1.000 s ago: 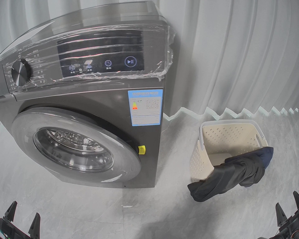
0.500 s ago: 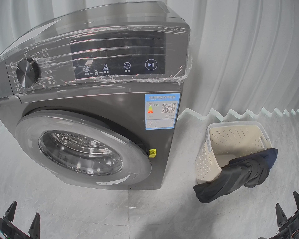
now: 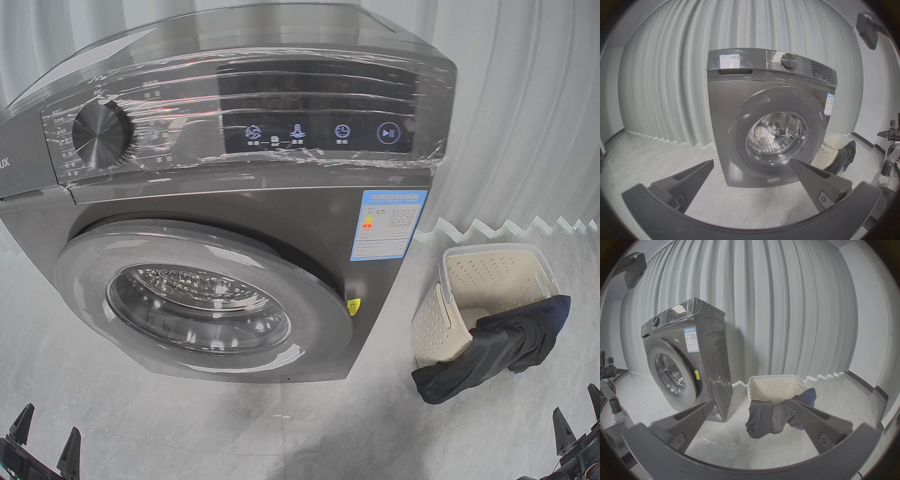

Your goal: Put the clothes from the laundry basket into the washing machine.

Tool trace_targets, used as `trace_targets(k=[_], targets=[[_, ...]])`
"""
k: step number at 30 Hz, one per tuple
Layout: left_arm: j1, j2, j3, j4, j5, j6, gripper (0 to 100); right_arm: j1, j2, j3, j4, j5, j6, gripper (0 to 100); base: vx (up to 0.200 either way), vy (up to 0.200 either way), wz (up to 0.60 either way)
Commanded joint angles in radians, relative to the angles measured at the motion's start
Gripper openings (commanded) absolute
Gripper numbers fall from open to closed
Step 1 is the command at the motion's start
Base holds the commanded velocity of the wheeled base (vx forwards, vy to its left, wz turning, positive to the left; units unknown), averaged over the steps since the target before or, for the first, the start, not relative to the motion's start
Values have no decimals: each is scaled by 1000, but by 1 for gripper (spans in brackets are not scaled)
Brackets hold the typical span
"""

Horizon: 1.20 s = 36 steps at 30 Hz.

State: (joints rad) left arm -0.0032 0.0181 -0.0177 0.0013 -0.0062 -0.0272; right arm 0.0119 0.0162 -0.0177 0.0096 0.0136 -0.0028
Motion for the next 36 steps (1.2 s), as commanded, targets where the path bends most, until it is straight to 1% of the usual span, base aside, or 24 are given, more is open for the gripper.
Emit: trace_targets(k=[1, 13, 25, 36], targets=[[0, -18, 15, 0, -1, 0, 100, 0, -16, 15, 0, 0, 0, 100, 0, 0, 0], [0, -18, 15, 0, -1, 1, 100, 0, -16, 15, 0, 0, 0, 100, 0, 0, 0], [0, -18, 15, 0, -1, 0, 100, 0, -16, 15, 0, 0, -3, 100, 0, 200, 0], [0, -18, 15, 0, -1, 1, 100, 0, -16, 15, 0, 3, -3, 100, 0, 0, 0]])
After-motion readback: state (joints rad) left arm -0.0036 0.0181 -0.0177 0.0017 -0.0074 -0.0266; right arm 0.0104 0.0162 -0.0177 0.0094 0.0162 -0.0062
